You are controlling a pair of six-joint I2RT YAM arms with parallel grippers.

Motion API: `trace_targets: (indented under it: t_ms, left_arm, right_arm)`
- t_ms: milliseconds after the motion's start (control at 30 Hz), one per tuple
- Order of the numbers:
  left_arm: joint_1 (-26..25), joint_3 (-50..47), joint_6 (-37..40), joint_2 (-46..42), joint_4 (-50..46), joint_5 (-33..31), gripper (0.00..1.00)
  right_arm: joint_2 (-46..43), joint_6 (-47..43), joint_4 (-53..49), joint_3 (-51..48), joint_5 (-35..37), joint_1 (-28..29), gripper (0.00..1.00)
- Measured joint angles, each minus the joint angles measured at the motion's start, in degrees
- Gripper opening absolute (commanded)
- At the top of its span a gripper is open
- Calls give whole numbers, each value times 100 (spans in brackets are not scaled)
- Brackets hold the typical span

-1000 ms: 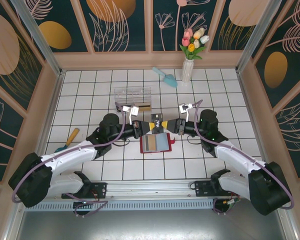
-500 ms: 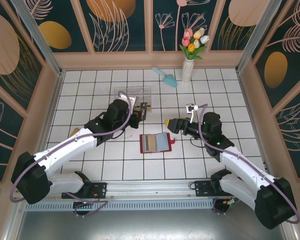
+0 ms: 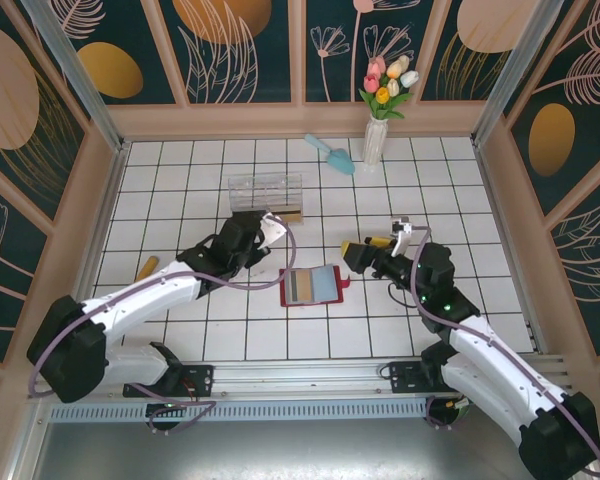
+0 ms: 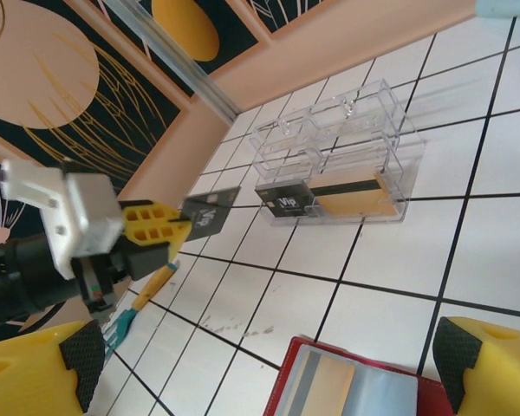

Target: Take the credit cards out of the card holder

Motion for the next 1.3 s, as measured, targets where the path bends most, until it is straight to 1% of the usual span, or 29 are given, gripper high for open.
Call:
trace_targets:
  t_ms: [133,300,400,567,800,1000,1300]
  left_arm:
    - [129,295,1064,382,-284,109,0]
    - [509,1005,2203,798,-737,234,0]
    - [719,1314,2723,1025,-857,258,0]
    - [975,1543,3316,1338,-1062,417,0]
    - [1064,1574,3720,1589,-1126,597,0]
    - [1266,1574,3751,1784,-1078,758,0]
    - [1300,1606,3762,2098,-870,984,0]
  right_arm:
    - [-116,-17,0,-20,22,0,99]
    - [-219,-101,-37,-44,13,0,99]
    - [-216,-188,-157,-42,13,0,99]
    - [-219,-251,-247,-44,55,-2,99]
    - [-177,-254,-254,-44,70,-2,99]
    - [-48,-254,-254,-46,173,-2,99]
    - [13,-254,-256,-48,216,-4,99]
